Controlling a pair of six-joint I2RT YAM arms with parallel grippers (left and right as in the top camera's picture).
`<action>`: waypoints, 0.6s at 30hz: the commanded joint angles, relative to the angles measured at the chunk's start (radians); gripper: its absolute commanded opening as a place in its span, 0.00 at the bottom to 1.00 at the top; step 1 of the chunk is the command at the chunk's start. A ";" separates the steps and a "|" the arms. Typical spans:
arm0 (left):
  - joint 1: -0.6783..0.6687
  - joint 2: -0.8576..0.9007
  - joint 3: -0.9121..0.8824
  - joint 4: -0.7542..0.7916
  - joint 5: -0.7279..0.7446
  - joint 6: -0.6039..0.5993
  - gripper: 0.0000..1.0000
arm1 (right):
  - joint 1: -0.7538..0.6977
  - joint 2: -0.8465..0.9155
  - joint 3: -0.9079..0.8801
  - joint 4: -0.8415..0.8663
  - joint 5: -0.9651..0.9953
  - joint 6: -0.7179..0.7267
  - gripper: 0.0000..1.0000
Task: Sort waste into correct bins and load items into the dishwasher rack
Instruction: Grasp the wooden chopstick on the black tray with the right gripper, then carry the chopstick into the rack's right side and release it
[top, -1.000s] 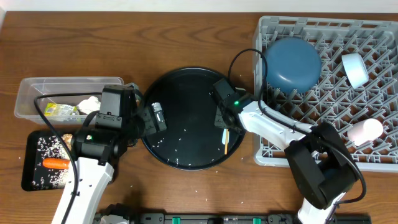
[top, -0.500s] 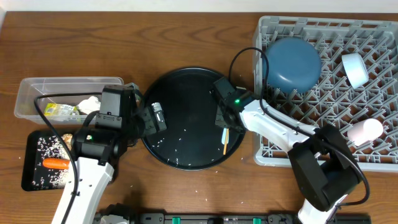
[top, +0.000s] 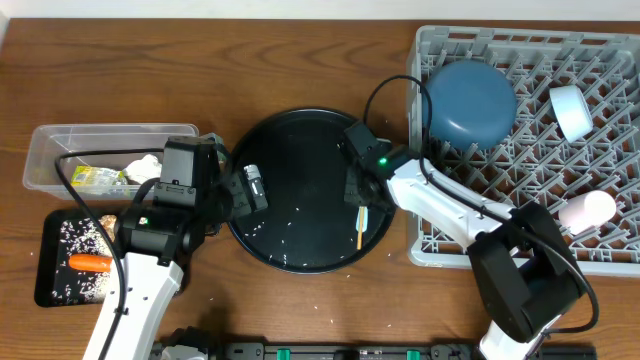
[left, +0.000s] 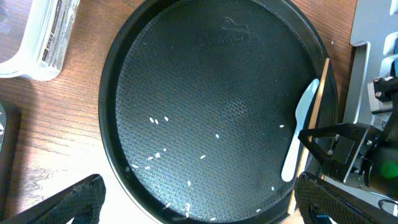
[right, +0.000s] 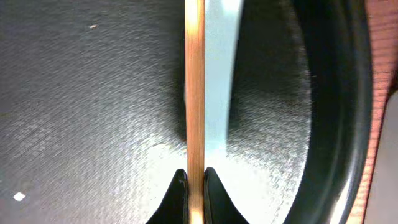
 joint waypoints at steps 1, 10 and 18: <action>0.005 0.005 0.011 -0.003 -0.013 0.006 0.98 | -0.015 -0.047 0.068 -0.029 -0.042 -0.071 0.01; 0.005 0.005 0.011 -0.003 -0.013 0.006 0.98 | -0.105 -0.203 0.201 -0.242 -0.041 -0.320 0.01; 0.005 0.005 0.011 -0.003 -0.013 0.006 0.98 | -0.303 -0.420 0.226 -0.407 0.245 -0.549 0.01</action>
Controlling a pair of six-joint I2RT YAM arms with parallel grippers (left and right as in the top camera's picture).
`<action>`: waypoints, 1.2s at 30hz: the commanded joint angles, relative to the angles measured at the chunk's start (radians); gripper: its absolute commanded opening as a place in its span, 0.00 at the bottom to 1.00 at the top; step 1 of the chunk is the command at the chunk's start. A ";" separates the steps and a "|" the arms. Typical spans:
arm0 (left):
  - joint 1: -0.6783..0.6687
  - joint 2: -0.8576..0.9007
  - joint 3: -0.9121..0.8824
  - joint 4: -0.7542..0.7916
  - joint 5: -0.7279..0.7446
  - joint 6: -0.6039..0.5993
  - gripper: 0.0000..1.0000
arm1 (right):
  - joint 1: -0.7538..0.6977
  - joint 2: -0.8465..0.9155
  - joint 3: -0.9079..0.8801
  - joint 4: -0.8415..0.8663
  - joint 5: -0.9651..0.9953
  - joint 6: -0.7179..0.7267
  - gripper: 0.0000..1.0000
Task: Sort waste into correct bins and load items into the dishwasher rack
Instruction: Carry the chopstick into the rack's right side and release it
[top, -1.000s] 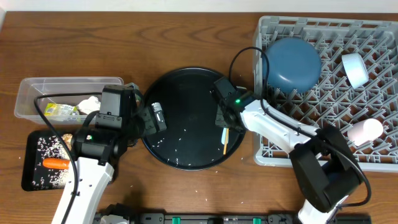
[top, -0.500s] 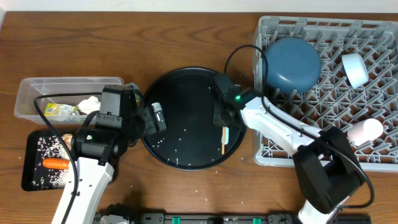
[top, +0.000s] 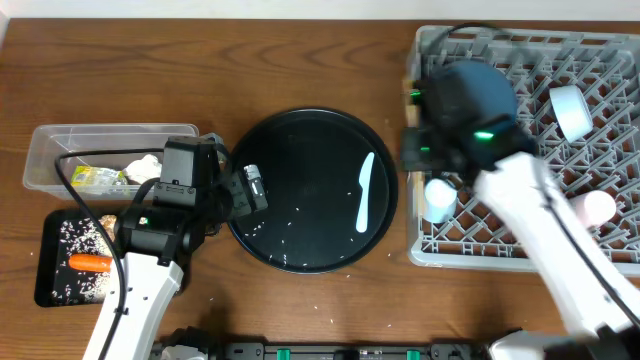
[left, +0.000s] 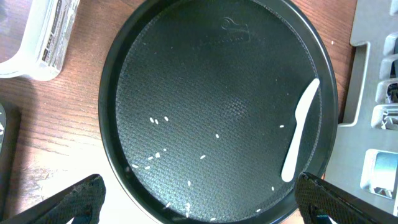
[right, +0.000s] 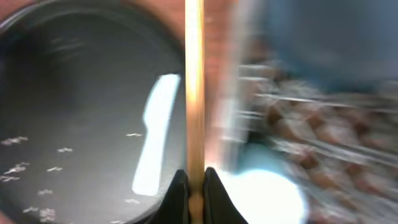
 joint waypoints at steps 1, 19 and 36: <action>0.005 0.005 0.011 -0.003 -0.013 0.006 0.98 | -0.098 -0.072 0.013 -0.065 0.242 -0.150 0.01; 0.005 0.005 0.011 -0.003 -0.013 0.006 0.98 | -0.518 0.023 -0.013 -0.021 0.280 -0.558 0.01; 0.005 0.005 0.011 -0.003 -0.013 0.006 0.98 | -0.522 0.196 -0.013 0.067 0.280 -0.635 0.01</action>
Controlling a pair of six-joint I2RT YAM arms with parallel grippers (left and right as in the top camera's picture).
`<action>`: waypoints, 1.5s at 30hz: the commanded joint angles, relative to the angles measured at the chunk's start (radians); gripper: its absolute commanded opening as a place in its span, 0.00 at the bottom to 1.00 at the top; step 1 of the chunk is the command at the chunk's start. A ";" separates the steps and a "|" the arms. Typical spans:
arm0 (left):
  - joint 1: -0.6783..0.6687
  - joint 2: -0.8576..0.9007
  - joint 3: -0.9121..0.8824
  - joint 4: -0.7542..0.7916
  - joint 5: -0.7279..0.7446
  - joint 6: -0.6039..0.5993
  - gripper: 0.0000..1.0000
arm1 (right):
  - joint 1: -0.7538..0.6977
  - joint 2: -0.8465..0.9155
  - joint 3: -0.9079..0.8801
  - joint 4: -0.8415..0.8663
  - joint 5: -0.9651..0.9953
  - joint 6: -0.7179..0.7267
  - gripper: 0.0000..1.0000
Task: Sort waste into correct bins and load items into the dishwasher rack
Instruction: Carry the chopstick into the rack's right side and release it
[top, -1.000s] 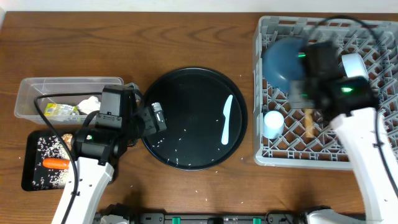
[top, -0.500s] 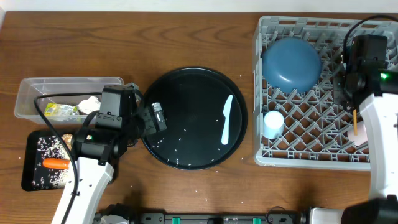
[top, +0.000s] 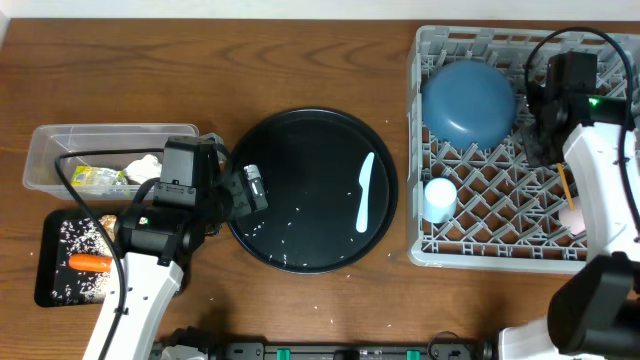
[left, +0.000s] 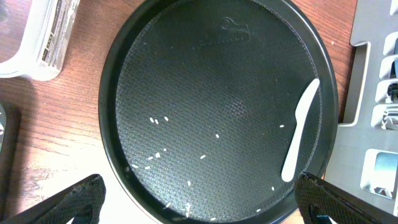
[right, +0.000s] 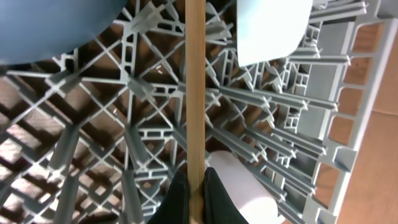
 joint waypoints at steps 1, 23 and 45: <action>0.005 0.004 0.011 -0.003 -0.013 0.006 0.98 | -0.013 0.021 -0.006 0.020 0.003 0.013 0.01; 0.005 0.004 0.011 -0.003 -0.013 0.006 0.98 | -0.038 0.088 -0.006 0.139 -0.043 0.079 0.53; 0.005 0.004 0.011 -0.003 -0.013 0.006 0.98 | 0.134 -0.137 0.035 0.125 -0.248 0.504 0.35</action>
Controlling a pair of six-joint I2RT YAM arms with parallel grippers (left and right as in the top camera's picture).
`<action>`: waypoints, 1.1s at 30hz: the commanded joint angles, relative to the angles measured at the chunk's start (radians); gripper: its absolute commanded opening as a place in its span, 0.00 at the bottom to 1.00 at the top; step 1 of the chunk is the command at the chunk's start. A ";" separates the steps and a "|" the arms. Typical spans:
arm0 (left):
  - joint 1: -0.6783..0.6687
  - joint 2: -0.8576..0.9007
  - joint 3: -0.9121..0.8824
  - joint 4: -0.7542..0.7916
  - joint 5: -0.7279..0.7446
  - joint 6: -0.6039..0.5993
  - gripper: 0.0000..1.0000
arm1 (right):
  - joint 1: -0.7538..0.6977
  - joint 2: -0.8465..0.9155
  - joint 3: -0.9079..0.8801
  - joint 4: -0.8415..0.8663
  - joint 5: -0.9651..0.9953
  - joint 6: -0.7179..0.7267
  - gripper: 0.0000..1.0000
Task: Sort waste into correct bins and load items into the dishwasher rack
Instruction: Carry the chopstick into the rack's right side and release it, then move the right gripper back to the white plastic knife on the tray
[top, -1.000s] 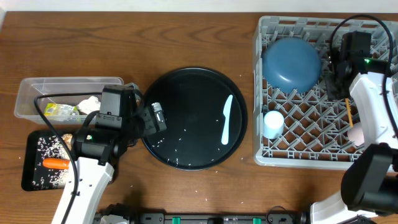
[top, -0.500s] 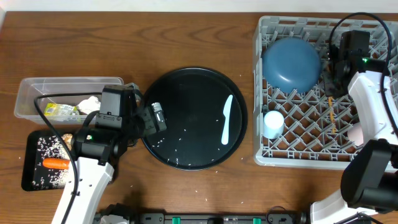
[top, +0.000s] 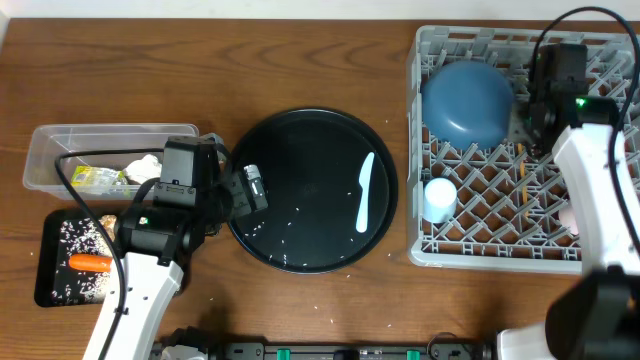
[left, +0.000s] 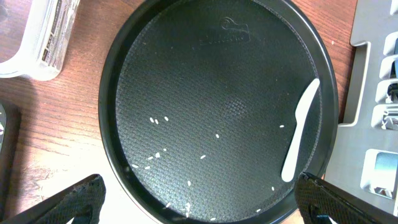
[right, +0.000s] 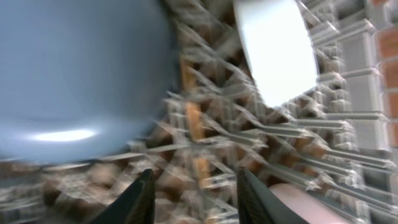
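Note:
My right gripper (right: 196, 199) hangs open over the grey dishwasher rack (top: 500, 250), beside the blue bowl (top: 468, 100). A wooden chopstick (top: 521, 185) lies in the rack grid below it, free of the fingers, and shows blurred in the right wrist view (right: 193, 118). The black plate (top: 310, 190) carries a white plastic knife (left: 300, 130) and scattered rice grains. My left gripper (left: 196, 205) is open at the plate's near-left rim, holding nothing.
In the rack stand a white cup (top: 438, 198), another white cup (right: 277, 50) and a pink cup (right: 298, 205). At the left, a clear bin (top: 60, 150) holds wrappers, and a black tray (top: 60, 260) holds rice and a carrot (top: 90, 263).
My right gripper was shut on the chopstick over the rack. It is now open, nearer the blue bowl, and the chopstick lies in the rack. The left arm has not moved.
My right gripper was shut on the chopstick on the plate, beside the white knife. It then held the chopstick over the rack's left edge, later over the rack's right part. Now the chopstick rests in the rack, and the knife stays on the plate.

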 joint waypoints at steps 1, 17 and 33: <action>0.005 0.004 0.011 -0.003 -0.013 0.006 0.98 | 0.077 -0.099 0.037 0.000 -0.193 0.187 0.34; 0.005 0.004 0.011 -0.003 -0.013 0.006 0.98 | 0.632 0.008 -0.085 0.005 -0.123 0.610 0.27; 0.005 0.004 0.011 -0.003 -0.013 0.006 0.98 | 0.726 0.410 -0.092 0.124 -0.095 0.728 0.28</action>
